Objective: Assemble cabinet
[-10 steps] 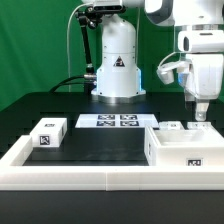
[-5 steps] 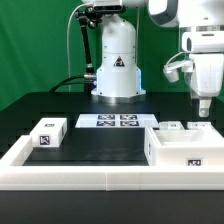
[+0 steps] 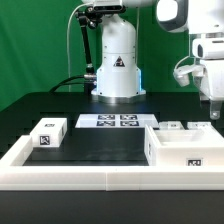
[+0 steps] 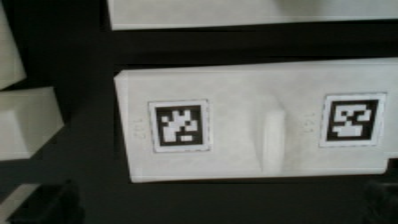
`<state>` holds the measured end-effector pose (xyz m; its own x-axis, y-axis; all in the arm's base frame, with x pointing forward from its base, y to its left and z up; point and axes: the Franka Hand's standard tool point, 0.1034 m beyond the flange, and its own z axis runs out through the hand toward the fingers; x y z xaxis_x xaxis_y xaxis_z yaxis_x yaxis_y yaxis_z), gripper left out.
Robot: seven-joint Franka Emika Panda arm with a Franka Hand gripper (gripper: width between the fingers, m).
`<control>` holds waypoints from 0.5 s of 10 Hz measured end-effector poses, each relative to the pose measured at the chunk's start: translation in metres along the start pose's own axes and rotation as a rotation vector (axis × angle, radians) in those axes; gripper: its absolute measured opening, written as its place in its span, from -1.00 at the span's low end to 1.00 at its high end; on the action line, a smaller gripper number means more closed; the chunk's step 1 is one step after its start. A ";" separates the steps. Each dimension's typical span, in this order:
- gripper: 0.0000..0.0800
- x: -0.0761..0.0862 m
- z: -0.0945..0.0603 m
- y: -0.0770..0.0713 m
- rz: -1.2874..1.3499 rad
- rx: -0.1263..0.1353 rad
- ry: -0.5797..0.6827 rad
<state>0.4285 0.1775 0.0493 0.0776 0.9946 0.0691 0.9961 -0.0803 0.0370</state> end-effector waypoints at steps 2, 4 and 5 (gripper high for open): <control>0.99 -0.002 0.007 -0.001 0.007 0.011 0.001; 0.99 -0.003 0.007 -0.001 0.009 0.013 0.000; 0.99 -0.004 0.008 -0.001 0.011 0.014 0.000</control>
Offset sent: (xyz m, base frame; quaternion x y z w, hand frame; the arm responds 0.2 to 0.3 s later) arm 0.0019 0.0008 -0.0015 -0.0042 0.0062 -0.0031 1.0000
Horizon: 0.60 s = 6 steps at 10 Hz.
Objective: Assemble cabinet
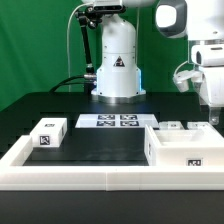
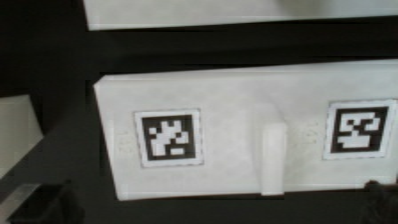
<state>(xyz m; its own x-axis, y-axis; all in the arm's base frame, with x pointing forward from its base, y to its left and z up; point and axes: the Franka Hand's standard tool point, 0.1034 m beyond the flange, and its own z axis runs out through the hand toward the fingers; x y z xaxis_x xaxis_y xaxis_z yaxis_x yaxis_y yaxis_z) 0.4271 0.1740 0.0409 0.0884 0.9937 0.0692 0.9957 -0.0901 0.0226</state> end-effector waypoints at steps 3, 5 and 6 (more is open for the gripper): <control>0.99 -0.003 0.004 -0.002 -0.001 0.006 0.000; 0.99 -0.015 0.016 -0.002 0.023 0.015 -0.001; 0.99 -0.014 0.016 -0.002 0.021 0.015 0.000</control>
Offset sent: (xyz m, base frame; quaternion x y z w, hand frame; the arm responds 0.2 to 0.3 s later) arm -0.0011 -0.0350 -0.1000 -0.0053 -0.0031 -0.0128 0.9999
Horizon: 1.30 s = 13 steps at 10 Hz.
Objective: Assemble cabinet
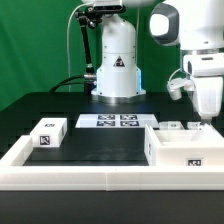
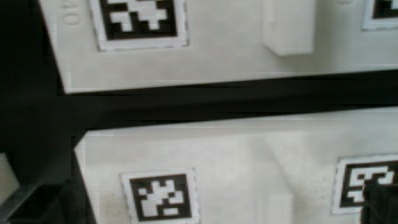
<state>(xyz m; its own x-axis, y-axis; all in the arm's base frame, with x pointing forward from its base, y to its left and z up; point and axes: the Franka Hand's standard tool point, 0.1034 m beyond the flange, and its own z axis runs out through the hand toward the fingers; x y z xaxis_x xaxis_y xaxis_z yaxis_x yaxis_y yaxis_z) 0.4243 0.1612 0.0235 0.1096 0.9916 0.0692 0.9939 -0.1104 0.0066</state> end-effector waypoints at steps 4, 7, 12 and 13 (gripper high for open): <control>0.99 0.001 0.000 0.005 0.007 -0.003 0.003; 0.99 0.007 0.004 0.003 0.003 0.002 0.005; -0.04 0.005 0.008 0.000 0.006 0.011 0.003; -0.04 0.005 0.008 0.000 0.006 0.012 0.003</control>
Offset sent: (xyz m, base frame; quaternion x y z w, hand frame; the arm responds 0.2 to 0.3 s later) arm 0.0027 0.0120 -0.0014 -0.0045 0.0061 0.0010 1.0000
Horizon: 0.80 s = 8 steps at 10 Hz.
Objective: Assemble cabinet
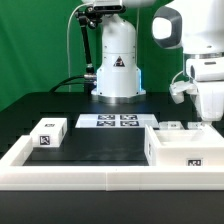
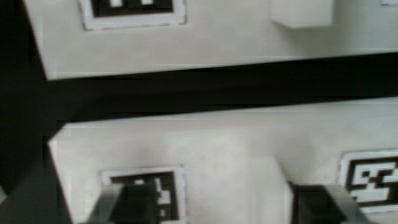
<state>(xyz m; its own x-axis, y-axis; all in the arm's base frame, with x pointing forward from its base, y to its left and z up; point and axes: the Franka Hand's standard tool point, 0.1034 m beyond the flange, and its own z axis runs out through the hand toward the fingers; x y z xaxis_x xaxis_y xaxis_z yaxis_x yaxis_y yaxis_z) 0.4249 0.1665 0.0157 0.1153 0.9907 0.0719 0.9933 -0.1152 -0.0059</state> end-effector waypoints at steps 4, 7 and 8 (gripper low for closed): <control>-0.83 -0.002 0.001 0.000 0.003 0.001 0.000; -0.83 -0.002 0.001 0.000 0.003 0.001 0.000; -0.83 -0.002 0.001 0.000 0.003 0.001 0.000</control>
Offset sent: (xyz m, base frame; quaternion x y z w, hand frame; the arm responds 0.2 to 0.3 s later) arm -0.0023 -0.0052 -0.0032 0.0014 0.0050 -0.0057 1.0000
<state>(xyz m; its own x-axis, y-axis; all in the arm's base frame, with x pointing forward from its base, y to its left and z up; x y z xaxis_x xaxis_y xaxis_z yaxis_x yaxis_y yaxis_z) 0.4248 0.1645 0.0146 0.1188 0.9903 0.0718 0.9929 -0.1186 -0.0074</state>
